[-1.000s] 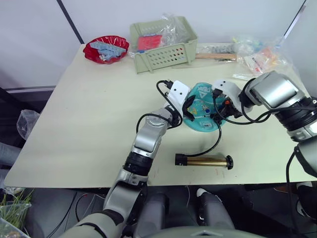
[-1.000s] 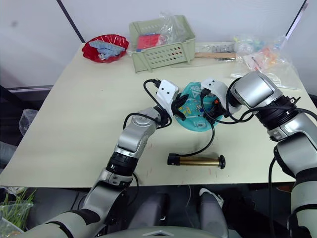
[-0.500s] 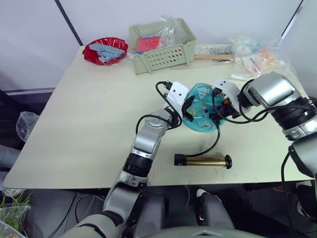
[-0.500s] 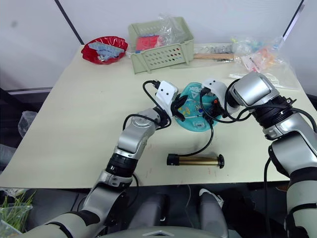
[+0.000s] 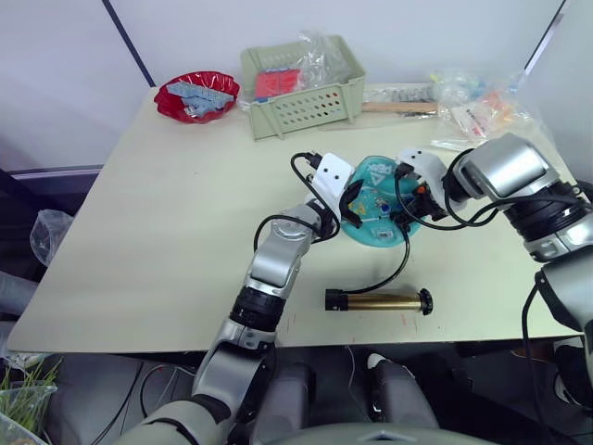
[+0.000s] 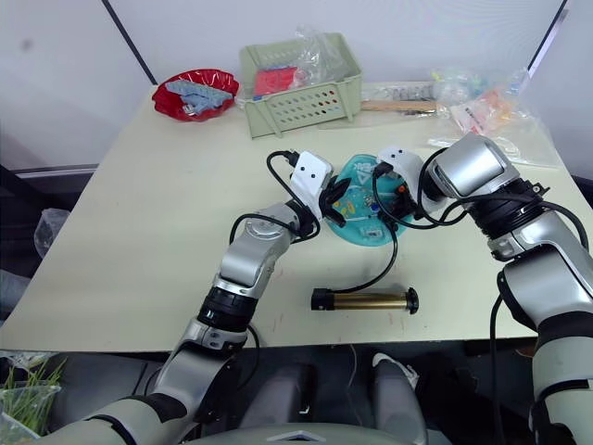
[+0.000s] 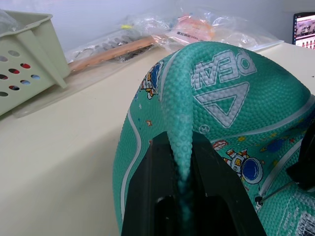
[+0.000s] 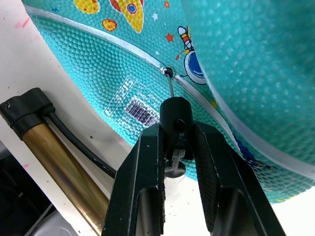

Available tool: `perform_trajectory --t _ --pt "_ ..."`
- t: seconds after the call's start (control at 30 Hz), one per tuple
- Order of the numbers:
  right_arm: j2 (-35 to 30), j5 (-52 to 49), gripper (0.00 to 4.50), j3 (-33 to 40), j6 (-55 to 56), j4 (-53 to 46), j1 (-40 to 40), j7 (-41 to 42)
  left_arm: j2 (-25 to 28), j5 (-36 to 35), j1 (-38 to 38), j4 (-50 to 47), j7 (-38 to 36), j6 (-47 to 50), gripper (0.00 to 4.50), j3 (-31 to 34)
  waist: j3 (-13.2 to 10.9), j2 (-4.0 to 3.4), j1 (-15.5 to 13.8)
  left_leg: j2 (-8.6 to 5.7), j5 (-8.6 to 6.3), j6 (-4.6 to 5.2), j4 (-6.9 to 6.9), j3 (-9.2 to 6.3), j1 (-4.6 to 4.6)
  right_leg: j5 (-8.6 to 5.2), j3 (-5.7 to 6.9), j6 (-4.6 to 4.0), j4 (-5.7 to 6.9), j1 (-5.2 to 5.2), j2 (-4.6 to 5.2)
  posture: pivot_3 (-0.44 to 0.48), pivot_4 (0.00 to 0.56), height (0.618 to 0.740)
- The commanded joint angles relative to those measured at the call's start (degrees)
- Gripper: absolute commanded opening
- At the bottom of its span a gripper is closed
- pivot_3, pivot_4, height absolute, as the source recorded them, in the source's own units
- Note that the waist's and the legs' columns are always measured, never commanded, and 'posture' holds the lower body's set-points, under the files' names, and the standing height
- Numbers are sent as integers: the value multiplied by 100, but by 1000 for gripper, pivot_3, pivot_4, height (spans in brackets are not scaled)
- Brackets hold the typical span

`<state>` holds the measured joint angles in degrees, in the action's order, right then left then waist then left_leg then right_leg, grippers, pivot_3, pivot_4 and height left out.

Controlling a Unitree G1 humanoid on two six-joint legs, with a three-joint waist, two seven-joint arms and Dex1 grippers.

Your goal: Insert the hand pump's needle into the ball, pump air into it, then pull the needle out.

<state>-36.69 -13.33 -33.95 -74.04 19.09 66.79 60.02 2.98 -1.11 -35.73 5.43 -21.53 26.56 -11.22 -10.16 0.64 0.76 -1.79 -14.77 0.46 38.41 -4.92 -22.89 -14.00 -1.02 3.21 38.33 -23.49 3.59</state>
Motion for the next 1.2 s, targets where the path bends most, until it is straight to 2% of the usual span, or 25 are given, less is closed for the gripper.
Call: perform_trajectory --t 0.03,0.6,0.8,0.97,1.2 --pt "66 236 350 -73 236 -104 28 -176 -72 -12 151 21 -187 99 10 -304 0 0 1 0 0 0 0 0 0 0 0 0 0 0 0 0 150 740" --pt "357 531 350 -453 526 -185 -9 57 -51 16 252 74 -258 59 10 -286 39 13 28 2 0 0 1 3 19 2 -7 -4 22 0 -6 0 150 740" --pt "664 726 350 -578 700 125 153 165 350 -29 78 640 -739 -111 10 -199 79 16 131 5 0 0 1 1 25 3 -9 -7 25 2 -13 0 150 740" --pt "837 947 350 -647 978 402 163 222 488 57 -90 943 -1030 -260 10 -321 88 17 165 8 0 0 -2 -6 51 6 -15 -13 27 17 -29 0 150 740" --pt "1228 1239 350 -675 1278 1042 253 200 381 -22 -119 1066 -1222 -270 10 -363 115 22 179 15 -1 0 -17 -10 120 4 -24 -15 15 82 -46 0 150 740"
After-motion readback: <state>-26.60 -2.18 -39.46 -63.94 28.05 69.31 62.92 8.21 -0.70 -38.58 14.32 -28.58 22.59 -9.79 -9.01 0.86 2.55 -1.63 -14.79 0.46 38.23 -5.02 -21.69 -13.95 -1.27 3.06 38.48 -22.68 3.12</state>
